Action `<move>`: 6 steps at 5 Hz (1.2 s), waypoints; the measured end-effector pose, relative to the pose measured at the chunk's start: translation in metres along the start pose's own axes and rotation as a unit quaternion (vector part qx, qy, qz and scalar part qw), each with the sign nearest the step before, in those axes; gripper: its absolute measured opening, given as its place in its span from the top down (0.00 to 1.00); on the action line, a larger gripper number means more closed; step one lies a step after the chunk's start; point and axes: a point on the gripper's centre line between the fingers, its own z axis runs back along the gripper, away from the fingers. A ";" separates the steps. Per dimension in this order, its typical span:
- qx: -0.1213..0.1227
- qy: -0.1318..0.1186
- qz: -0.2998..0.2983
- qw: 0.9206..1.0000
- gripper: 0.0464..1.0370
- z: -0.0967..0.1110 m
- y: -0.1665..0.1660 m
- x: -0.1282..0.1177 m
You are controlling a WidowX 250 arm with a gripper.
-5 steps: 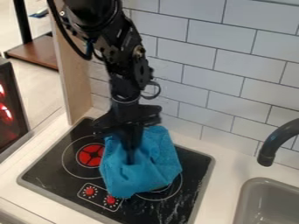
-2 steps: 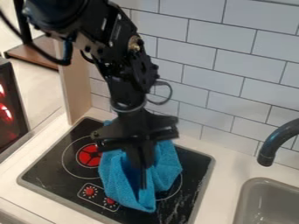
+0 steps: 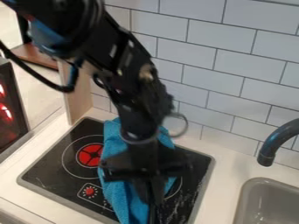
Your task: Unfold the cloth from the top to the bottom
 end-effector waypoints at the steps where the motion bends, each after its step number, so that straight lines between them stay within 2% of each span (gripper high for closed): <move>1: 0.020 0.031 -0.016 0.999 0.99 -0.020 -0.004 -0.017; 2: 0.042 0.057 -0.024 0.997 0.99 -0.043 -0.003 -0.029; 3: 0.045 0.079 -0.025 0.996 0.99 -0.056 -0.004 -0.033; 4: 0.049 0.075 -0.033 0.995 0.97 -0.057 -0.005 -0.033; 5: 0.049 0.074 -0.028 0.996 0.80 -0.052 -0.006 -0.033; 6: 0.035 0.066 -0.025 0.997 0.53 -0.042 -0.008 -0.027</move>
